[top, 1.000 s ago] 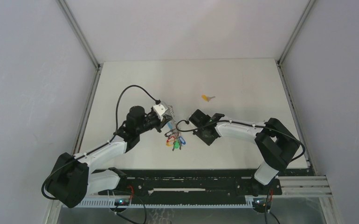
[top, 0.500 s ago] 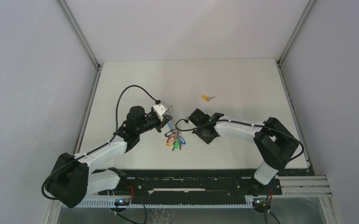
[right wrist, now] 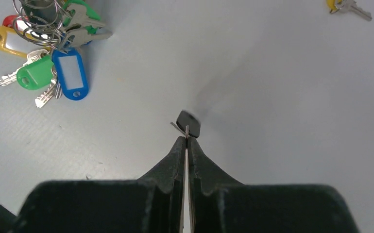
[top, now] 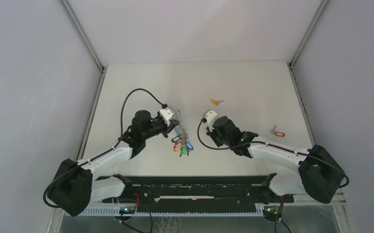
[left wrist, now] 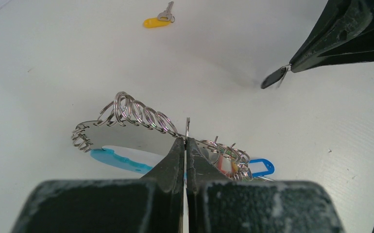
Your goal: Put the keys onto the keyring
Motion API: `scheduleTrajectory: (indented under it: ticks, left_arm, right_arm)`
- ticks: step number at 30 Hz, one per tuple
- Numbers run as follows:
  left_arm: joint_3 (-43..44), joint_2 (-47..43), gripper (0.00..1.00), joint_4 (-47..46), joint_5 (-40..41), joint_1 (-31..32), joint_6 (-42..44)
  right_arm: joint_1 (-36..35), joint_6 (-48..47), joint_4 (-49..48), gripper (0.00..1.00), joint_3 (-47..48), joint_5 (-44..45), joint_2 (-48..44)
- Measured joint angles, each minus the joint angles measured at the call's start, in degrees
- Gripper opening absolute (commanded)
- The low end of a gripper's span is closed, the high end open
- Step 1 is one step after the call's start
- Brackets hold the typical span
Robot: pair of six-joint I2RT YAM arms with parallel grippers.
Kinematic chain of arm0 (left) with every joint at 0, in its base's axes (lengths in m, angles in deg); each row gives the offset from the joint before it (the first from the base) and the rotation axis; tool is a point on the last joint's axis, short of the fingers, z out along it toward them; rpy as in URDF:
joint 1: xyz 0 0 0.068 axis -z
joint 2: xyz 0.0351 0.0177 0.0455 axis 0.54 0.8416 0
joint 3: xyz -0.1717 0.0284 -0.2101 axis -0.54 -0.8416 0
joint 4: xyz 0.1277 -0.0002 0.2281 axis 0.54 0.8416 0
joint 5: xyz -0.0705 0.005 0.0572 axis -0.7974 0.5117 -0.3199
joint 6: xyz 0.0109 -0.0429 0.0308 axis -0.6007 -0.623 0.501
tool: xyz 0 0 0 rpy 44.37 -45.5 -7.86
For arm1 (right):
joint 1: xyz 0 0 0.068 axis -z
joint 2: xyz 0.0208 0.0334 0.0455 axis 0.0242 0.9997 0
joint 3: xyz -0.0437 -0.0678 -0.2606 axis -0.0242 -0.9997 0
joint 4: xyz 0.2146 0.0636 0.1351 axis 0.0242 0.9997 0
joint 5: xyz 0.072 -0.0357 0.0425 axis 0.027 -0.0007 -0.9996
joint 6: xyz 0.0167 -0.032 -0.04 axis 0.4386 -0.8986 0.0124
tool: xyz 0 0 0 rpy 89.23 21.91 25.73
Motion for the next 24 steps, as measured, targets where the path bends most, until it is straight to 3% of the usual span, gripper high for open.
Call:
scheduleTrajectory:
  ticks: [8,16,20,24]
  left_arm:
    - [0.0,0.0,0.0,0.02,-0.17,0.0,-0.02]
    - [0.0,0.0,0.0,0.04,-1.68,0.0,0.11]
    - [0.0,0.0,0.0,0.07,-3.1,0.0,0.59]
    - [0.0,-0.02,0.0,0.39,-4.72,0.0,1.36]
  right_arm:
    - [0.26,0.11,-24.2,0.0,-14.14,-1.51,-6.03]
    - [5.03,0.0,-41.68,0.0,-15.65,-12.15,-5.79]
    - [7.48,-0.9,-47.6,0.0,-16.2,-18.86,-5.79]
    - [9.42,-2.73,-47.21,0.0,-14.67,-25.49,-5.81]
